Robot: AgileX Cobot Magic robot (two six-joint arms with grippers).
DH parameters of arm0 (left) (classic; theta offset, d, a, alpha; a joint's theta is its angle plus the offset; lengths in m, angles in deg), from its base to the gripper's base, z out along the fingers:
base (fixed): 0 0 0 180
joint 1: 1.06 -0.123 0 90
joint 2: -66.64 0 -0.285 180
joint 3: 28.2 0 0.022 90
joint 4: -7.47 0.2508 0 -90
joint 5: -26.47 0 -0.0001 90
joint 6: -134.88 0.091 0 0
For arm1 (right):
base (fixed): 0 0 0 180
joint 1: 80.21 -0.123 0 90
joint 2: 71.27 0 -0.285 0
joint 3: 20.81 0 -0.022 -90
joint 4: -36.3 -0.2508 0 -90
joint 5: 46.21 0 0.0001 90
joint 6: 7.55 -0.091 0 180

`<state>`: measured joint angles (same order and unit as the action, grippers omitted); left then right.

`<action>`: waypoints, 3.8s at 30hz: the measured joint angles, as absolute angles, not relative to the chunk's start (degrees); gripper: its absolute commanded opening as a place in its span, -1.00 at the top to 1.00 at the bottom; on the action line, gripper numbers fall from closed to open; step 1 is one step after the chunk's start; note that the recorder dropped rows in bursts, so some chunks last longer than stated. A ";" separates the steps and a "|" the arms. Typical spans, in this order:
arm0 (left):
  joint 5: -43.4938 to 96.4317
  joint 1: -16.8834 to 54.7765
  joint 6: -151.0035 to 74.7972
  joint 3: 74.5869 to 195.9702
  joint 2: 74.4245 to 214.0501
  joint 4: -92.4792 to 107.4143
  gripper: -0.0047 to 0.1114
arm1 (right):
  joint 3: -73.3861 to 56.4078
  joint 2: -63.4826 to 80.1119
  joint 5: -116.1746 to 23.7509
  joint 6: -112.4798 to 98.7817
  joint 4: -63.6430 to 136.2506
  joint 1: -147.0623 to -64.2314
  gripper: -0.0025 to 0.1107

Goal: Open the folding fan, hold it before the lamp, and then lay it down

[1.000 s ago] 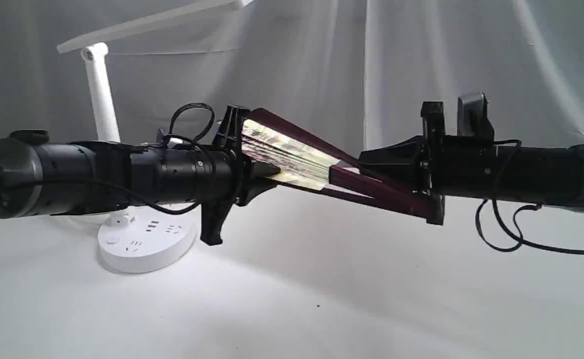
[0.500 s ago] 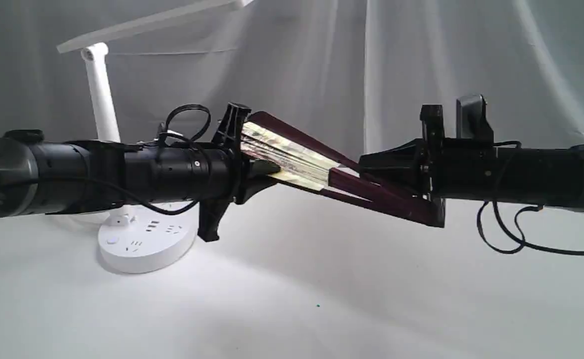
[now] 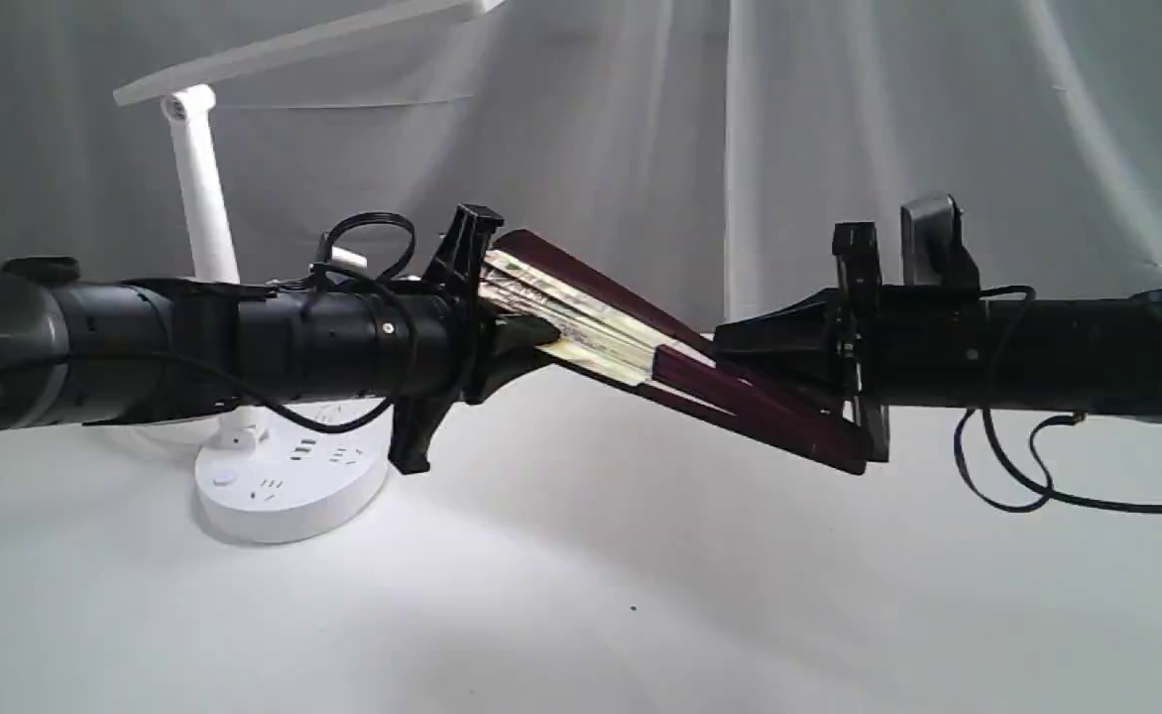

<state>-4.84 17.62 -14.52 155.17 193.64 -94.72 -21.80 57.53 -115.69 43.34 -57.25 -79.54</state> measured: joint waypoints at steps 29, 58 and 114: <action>-23.65 16.96 -4.22 155.17 193.74 -92.22 0.92 | -21.80 57.43 -115.94 43.90 -57.82 -79.54 0.22; -39.25 16.24 -5.56 155.17 193.74 -79.80 0.92 | -21.80 57.43 -115.94 46.51 -57.82 -79.54 0.18; -25.60 12.87 -2.52 154.80 193.87 -85.41 0.92 | -22.00 57.30 -108.17 49.89 -65.33 -79.09 0.96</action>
